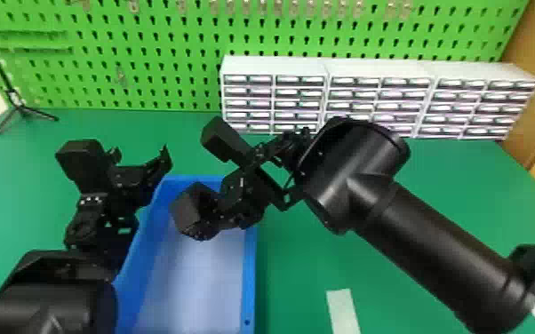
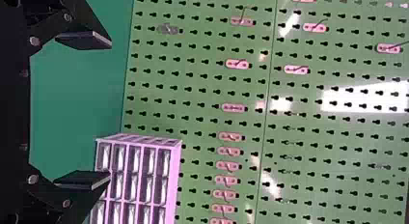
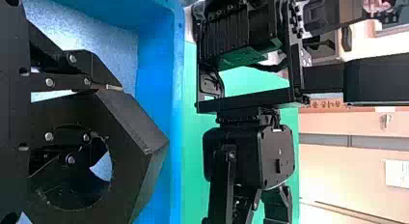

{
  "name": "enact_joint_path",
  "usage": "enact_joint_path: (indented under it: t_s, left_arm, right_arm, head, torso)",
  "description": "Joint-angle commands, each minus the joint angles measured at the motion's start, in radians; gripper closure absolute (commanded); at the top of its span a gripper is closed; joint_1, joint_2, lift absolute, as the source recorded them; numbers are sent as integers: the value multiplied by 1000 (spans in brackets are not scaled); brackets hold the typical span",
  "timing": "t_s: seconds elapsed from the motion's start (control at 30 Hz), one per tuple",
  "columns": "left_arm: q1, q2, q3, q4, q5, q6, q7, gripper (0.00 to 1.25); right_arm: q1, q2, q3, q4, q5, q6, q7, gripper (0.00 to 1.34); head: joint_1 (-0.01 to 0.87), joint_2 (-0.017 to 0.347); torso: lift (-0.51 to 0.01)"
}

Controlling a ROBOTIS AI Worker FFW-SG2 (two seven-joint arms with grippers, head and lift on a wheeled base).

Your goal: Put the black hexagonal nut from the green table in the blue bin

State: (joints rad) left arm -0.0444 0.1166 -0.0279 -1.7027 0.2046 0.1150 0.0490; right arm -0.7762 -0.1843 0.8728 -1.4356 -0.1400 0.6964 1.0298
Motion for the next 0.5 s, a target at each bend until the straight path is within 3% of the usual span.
enact_joint_path:
  t_s: [0.0, 0.3, 0.47]
  left_arm:
    - [0, 0, 2, 0, 1, 0, 0, 302]
    - [0, 0, 2, 0, 1, 0, 0, 302]
    - [0, 0, 2, 0, 1, 0, 0, 302]
  right_arm:
    - [-3, -3, 3, 0, -4, -6, -1, 596]
    - [-3, -9, 0, 0, -7, -14, -2, 162]
    - [-3, -11, -3, 1, -7, -14, -2, 67]
  head:
    - [683, 28]
    - [683, 28]
    - [683, 28]
  torso:
    - [-96]
    - [-96]
    - [-96]
